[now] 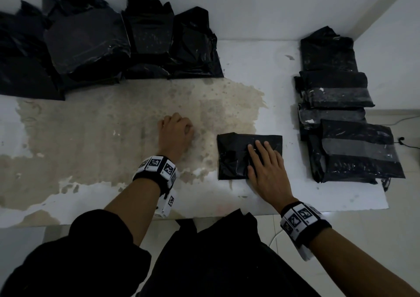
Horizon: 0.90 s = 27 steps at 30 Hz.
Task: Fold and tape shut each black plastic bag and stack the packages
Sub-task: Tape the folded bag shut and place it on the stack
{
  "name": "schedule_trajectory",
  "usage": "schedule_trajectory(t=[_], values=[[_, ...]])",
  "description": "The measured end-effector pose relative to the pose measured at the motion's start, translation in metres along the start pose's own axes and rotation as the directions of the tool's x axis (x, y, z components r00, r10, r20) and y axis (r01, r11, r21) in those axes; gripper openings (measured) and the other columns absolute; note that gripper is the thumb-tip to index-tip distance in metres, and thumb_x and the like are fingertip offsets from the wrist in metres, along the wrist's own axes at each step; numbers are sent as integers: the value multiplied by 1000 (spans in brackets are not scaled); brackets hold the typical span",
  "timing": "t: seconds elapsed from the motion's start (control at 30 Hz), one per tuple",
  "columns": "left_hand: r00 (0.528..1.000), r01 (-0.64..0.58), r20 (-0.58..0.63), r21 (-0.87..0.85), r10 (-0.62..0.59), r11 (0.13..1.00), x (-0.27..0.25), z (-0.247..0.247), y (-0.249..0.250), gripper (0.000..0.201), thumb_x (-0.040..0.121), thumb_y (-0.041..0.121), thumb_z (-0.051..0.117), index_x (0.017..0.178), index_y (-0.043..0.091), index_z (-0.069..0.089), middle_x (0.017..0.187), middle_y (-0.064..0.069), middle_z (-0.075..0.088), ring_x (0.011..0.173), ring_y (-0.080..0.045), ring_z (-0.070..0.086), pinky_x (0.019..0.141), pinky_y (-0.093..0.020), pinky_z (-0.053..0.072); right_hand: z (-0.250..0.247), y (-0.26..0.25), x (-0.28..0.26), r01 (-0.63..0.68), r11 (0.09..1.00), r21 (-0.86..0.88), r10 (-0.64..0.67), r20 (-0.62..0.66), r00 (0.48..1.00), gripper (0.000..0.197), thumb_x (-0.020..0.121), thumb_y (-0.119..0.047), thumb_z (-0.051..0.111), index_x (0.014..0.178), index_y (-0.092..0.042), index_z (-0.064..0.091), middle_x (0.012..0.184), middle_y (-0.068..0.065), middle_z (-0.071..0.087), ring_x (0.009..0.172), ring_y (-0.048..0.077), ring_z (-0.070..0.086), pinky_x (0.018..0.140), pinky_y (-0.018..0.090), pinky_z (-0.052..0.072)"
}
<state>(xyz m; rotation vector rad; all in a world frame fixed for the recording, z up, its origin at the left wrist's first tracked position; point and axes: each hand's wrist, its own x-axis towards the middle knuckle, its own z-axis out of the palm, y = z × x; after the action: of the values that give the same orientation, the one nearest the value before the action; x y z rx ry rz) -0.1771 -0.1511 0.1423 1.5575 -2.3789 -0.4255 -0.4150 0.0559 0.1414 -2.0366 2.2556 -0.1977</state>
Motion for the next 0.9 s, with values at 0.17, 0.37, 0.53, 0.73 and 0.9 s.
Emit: schedule_trajectory(t=[0.17, 0.37, 0.53, 0.73, 0.9], values=[[993, -82, 67, -221, 99, 972, -5, -18, 4, 6, 93, 17, 64, 89, 13, 66, 99, 5, 54, 82, -9, 49, 85, -22, 41, -2, -2, 1, 11, 999, 49, -11, -2, 1000, 57, 100, -33, 34, 155, -18, 40, 159, 19, 36, 148, 39, 31, 116, 55, 33], [955, -83, 229, -398, 187, 914, -25, -54, 19, 9, 96, 25, 63, 90, 18, 64, 83, 11, 67, 73, -3, 64, 71, -37, 56, -8, -2, 7, 45, 992, 115, -39, -60, 997, 51, 96, -29, 43, 142, -13, 56, 148, 20, 48, 140, 40, 41, 109, 53, 39], [915, -55, 325, -481, 237, 875, -31, -76, 47, 8, 96, 24, 65, 90, 20, 65, 88, 11, 71, 75, -7, 69, 75, -39, 59, -15, -1, 13, 63, 975, 213, -45, -86, 995, 44, 95, -28, 45, 129, -11, 66, 130, 13, 59, 118, 34, 54, 94, 51, 48], [874, 1, 387, -609, 296, 793, -18, -94, 84, 10, 98, 20, 63, 88, 18, 65, 87, 2, 72, 72, -18, 71, 73, -38, 59, -44, -5, 30, 45, 857, 513, -78, 43, 996, 44, 95, -39, 46, 131, -23, 66, 121, -2, 65, 113, 20, 52, 97, 41, 45], [889, 93, 371, -722, 269, 685, 0, -100, 100, 12, 99, 15, 62, 88, 15, 65, 88, -10, 74, 77, -31, 72, 63, -32, 56, -82, -28, 45, -210, 451, 867, -136, 300, 944, 36, 102, -36, 58, 133, -19, 61, 121, -10, 68, 114, -1, 61, 96, 20, 48]])
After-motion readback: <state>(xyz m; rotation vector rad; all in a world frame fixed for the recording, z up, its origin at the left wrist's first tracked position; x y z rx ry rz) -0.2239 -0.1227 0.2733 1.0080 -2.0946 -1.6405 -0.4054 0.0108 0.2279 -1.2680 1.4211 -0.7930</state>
